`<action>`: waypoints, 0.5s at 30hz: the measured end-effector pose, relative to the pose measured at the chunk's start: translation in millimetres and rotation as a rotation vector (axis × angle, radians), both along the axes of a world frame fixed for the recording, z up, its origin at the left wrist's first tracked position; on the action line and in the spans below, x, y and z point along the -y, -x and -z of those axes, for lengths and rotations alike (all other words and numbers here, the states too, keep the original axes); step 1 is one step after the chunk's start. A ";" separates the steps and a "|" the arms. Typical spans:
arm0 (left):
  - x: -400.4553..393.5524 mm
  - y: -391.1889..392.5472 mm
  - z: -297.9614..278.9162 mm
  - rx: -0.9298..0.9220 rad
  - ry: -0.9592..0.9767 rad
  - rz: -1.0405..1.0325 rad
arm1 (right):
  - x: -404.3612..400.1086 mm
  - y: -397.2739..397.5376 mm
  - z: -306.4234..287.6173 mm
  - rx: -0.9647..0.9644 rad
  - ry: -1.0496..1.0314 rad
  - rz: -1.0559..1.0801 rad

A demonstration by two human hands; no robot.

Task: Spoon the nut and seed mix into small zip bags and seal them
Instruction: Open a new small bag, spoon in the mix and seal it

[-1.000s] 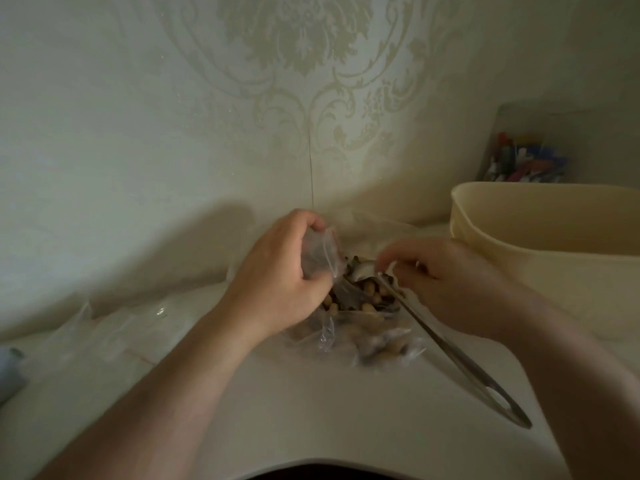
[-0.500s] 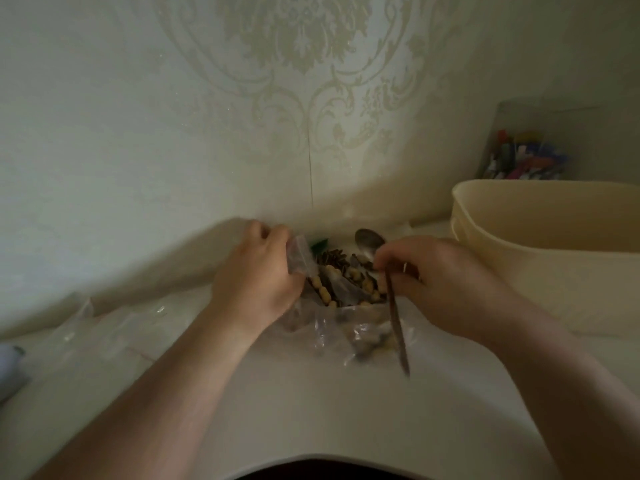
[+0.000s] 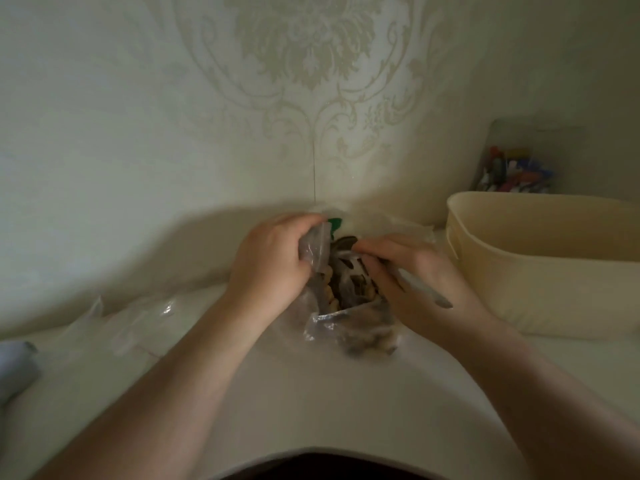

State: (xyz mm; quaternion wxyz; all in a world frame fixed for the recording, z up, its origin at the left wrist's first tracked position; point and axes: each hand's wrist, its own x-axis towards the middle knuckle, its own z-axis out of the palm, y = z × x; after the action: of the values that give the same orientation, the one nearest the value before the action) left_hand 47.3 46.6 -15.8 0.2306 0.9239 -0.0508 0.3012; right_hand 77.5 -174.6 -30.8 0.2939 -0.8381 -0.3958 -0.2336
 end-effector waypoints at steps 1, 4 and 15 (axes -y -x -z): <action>2.5 0.7 -4.0 0.033 -0.031 0.042 | 0.8 -1.2 -2.0 0.004 0.052 -0.002; 4.6 1.7 -19.7 0.118 -0.185 0.086 | 6.0 -4.6 -8.9 0.004 0.132 0.062; -5.0 26.7 -41.7 -0.130 -0.351 -0.251 | 13.2 14.3 -23.6 0.004 0.518 0.401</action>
State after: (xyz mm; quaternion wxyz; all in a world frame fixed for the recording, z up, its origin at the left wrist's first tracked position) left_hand 20.6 51.5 25.9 0.0298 0.9664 0.0280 0.2537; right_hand 63.3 -187.8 -7.2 0.0184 -0.9457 -0.2698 -0.1801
